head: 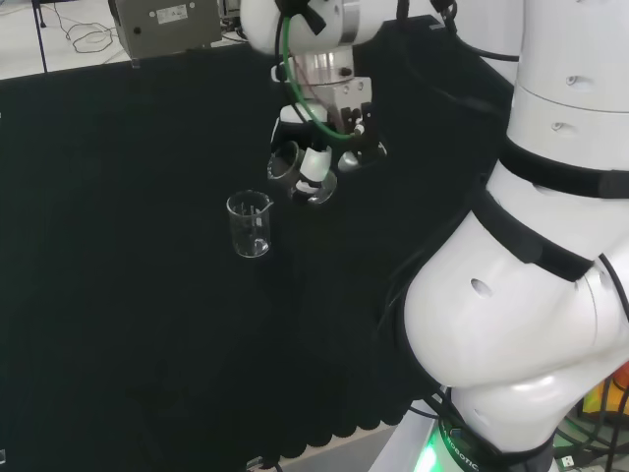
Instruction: Pour the water from the handheld beaker into the one on the table.
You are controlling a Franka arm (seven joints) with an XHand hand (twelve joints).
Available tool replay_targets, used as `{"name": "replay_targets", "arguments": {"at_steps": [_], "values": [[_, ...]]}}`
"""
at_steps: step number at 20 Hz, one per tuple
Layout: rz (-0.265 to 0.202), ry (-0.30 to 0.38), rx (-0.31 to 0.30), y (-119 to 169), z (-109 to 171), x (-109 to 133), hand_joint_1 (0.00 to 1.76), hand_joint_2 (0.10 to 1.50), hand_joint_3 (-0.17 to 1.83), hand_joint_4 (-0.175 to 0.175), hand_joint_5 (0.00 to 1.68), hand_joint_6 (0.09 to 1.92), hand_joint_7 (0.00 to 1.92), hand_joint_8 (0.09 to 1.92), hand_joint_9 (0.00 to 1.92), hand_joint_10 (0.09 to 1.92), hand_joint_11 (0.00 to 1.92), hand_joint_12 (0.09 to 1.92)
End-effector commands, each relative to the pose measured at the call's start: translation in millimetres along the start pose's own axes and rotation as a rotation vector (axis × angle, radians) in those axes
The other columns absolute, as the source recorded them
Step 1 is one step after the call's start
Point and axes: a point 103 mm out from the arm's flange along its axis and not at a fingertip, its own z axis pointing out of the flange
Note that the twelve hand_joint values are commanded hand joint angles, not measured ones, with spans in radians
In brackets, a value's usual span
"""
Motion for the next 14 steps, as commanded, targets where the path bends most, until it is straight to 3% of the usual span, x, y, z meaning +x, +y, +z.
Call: {"name": "replay_targets", "arguments": {"at_steps": [1,14], "values": [[-0.004,-0.069,0.036,2.9,0.8,12.9,1.33,0.47,0.95,-0.175,1.23,0.75,1.45,0.65,1.59,0.59,1.25,0.67],[0.047,-0.186,0.124,6.4,-4.6,21.9,1.33,0.47,0.96,-0.175,1.24,0.75,1.45,0.66,1.59,0.61,1.25,0.67]]}}
